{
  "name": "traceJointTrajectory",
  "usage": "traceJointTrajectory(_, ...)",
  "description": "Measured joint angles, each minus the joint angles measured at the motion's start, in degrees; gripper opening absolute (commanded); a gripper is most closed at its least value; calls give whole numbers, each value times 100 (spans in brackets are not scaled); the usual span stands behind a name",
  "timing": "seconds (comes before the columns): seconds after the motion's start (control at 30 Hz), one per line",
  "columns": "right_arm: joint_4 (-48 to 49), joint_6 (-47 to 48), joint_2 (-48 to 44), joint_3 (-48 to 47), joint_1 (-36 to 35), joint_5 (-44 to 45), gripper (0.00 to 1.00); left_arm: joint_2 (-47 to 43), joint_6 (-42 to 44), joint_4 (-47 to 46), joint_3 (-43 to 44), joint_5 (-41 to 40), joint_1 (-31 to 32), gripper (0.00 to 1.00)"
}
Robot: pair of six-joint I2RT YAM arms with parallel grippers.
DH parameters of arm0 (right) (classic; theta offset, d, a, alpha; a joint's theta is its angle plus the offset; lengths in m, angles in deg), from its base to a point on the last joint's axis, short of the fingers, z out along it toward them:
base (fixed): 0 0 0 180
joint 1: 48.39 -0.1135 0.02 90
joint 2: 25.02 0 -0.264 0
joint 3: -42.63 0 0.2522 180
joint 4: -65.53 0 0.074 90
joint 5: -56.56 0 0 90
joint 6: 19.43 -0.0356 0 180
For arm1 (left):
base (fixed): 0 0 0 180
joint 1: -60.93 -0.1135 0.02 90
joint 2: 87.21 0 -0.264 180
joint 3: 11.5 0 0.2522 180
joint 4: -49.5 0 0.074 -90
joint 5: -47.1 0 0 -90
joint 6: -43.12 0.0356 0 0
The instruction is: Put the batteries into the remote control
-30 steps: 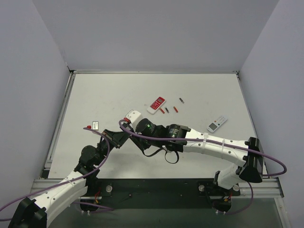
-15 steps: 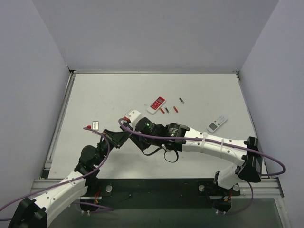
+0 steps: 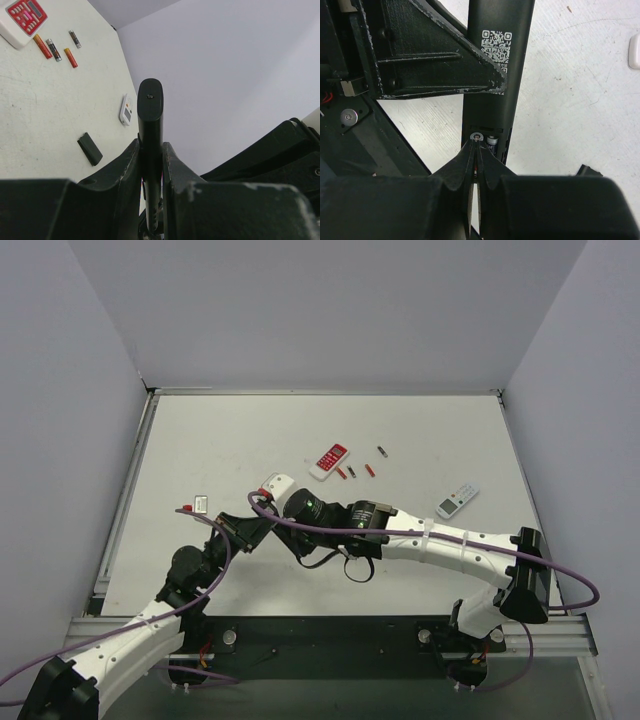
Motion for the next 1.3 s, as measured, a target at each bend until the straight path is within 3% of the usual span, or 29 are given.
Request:
traceJointTrajectory(0.47,389,17,-2,402,0,15,0,-79,0,409,-2,-103,-24,0)
traceJointTrajectory(0.83,374,149,-122,402,0,17,12,15,-13,186,-2,-96,-24,0)
traceJointTrajectory(1.3,378,219,-146,262,125,48,15,46,-9,133,-2,-90,-24,0)
